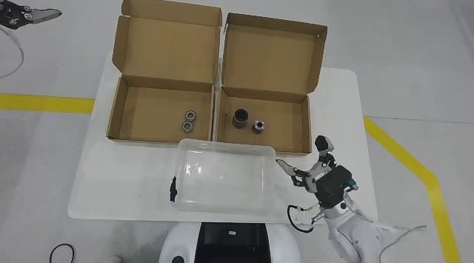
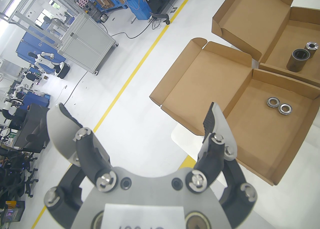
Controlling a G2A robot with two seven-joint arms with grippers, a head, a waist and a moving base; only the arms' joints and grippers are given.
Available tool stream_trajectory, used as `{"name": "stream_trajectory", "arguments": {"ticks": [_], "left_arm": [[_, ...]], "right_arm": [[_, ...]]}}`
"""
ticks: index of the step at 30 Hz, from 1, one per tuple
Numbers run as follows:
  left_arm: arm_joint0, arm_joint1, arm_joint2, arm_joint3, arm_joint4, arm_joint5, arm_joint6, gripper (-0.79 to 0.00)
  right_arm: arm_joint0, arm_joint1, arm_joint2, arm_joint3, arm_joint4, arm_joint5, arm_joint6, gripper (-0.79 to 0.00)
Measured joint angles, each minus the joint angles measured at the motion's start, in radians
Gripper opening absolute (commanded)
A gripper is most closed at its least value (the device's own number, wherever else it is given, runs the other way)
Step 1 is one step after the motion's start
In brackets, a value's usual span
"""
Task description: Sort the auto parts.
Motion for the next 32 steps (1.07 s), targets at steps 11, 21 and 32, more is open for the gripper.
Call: {"name": "stream_trajectory", "arguments": {"ticks": [11,21,32], "left_arm": [[0.000,0.000,0.000,0.000,0.000,0.000,0.000,0.000],[0.000,0.000,0.000,0.000,0.000,0.000,0.000,0.000],[0.000,0.000,0.000,0.000,0.000,0.000,0.000,0.000]], "right_arm": [[-0.147,0.011,0.059,-0.151,-0.020,0.101,0.056,0.000],[-0.203,0.013,0.081,-0.189,-0.006,0.144,0.056,0.000],[-0.203,0.013,0.081,-0.189,-0.006,0.144,0.056,0.000]]}}
